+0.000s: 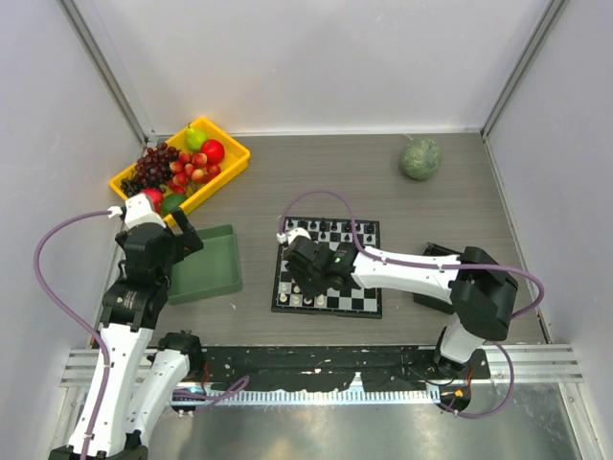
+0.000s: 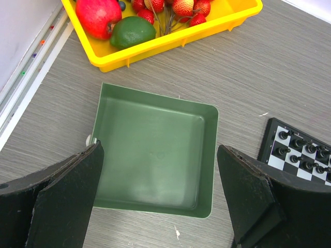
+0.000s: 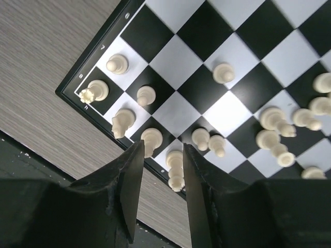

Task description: Set up the chess pieces on the board

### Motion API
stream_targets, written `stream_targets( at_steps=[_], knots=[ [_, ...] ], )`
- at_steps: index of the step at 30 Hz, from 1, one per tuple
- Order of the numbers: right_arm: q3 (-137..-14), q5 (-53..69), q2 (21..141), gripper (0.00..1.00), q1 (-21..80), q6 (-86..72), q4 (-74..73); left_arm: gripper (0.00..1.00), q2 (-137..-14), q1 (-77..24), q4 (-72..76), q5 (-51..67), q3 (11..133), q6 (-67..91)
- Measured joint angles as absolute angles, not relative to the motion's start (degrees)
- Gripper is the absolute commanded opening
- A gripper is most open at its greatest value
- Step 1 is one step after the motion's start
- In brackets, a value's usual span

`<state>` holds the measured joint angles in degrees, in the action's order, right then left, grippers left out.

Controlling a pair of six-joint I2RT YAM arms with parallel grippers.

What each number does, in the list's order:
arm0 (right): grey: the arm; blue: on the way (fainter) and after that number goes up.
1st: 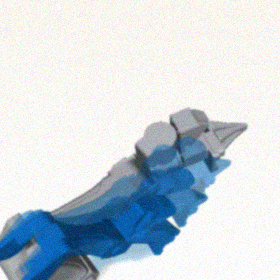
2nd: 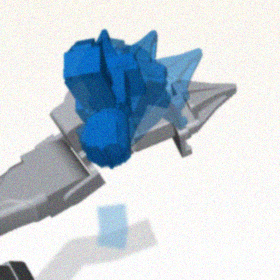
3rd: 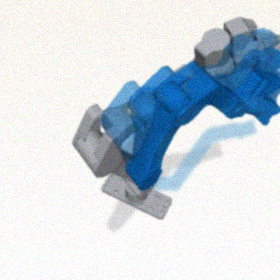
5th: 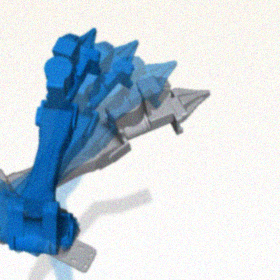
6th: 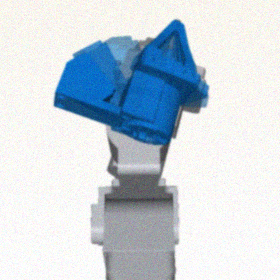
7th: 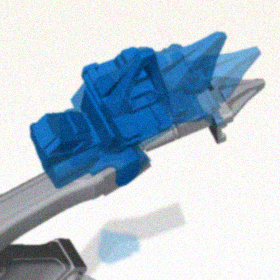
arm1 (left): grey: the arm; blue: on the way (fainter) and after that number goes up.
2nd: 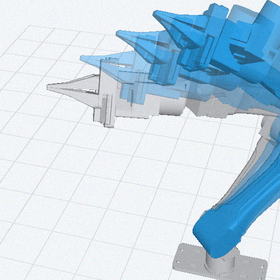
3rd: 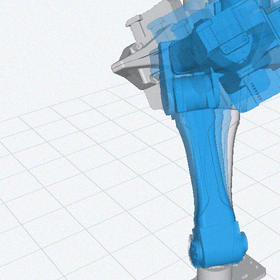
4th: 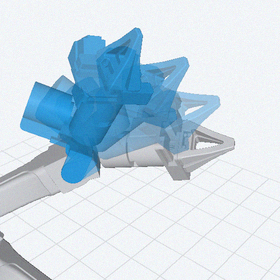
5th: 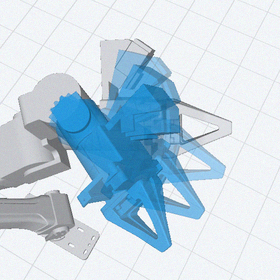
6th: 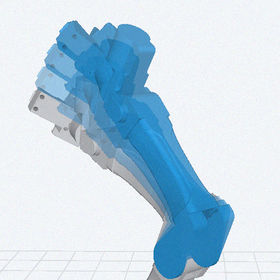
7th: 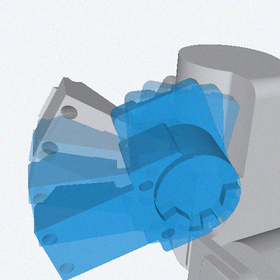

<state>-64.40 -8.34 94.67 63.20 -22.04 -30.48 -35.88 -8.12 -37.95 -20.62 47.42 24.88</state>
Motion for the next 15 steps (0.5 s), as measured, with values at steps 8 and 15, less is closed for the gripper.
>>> stream_targets(
  at_steps=[8,15],
  knots=[
    [-68.12,-12.14,93.56,0.43,58.92,-19.14,-30.89,0.99,-35.53,-8.12,-38.00,-20.71,47.42,24.84],
    [-70.19,-11.40,97.36,0.40,55.24,-18.11,-30.39,0.99,-35.22,-8.12,-38.02,-21.06,47.42,24.80]
  ],
)
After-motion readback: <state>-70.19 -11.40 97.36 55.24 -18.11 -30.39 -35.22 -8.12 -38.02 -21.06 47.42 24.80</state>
